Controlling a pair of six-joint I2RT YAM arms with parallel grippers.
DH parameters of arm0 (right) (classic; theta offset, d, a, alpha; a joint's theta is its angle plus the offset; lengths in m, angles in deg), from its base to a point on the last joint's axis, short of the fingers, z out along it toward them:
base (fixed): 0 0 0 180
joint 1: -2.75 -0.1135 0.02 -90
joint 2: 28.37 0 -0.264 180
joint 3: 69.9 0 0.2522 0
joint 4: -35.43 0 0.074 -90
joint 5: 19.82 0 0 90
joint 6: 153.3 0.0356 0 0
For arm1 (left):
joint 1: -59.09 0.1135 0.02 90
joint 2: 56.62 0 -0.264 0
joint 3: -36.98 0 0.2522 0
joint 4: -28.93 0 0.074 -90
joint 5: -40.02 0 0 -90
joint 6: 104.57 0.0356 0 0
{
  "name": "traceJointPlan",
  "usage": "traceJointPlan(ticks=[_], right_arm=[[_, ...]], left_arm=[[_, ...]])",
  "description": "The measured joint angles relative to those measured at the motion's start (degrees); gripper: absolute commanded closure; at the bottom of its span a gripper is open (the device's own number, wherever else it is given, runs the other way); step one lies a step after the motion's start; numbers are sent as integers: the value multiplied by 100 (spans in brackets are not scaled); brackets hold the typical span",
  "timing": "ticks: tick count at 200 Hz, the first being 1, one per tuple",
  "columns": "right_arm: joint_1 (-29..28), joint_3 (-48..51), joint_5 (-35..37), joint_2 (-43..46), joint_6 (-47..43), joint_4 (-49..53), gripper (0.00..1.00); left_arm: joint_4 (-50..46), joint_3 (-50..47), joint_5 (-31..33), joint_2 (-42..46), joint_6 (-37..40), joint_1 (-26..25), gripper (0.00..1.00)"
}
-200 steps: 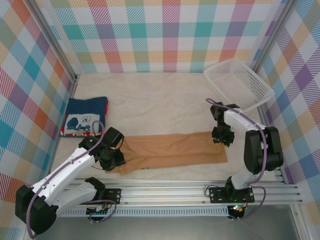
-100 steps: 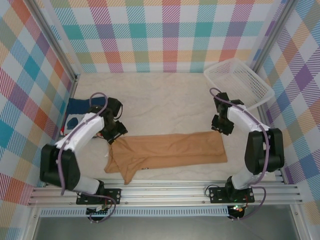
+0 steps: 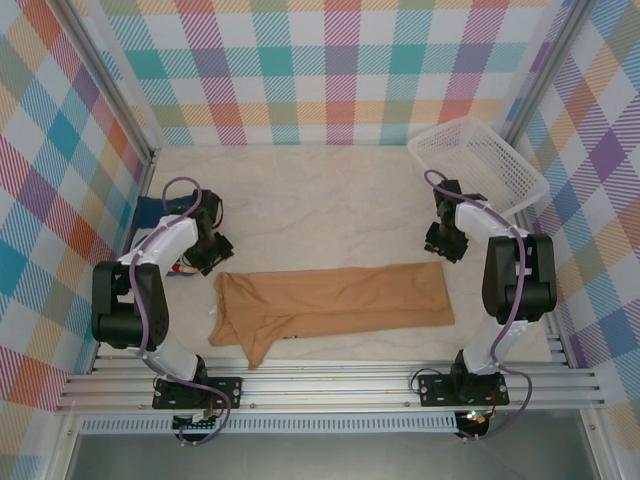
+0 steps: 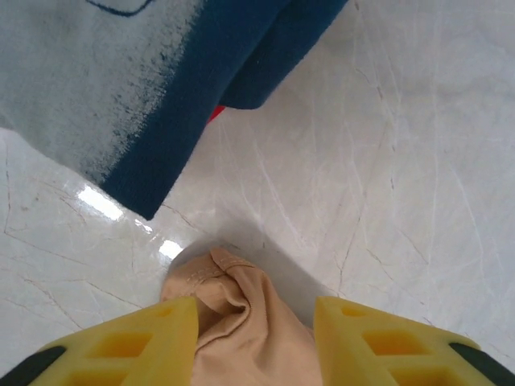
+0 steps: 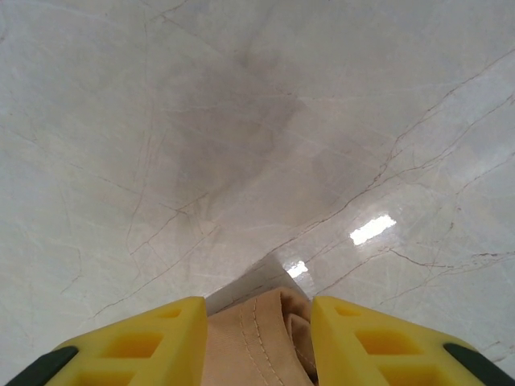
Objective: Fold and stack the t-shirts
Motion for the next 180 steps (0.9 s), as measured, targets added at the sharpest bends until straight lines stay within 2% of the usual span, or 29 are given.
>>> traceJointPlan(ticks=[73,94,119,180], right_arm=[[146,0,-44,-181,-4,37,64],[170,0,-72,-256,-4,39,68],[170,15,-153,-254,4,31,67],[170,212,-354,-105,81,0,73]], left_arm=[[195,-498,-210,-11,131,-2,65],[251,-564,-212,-11,129,-2,66],[345,-636,-214,-11,131,-2,66],[516,-664,-214,-76,129,-2,76]])
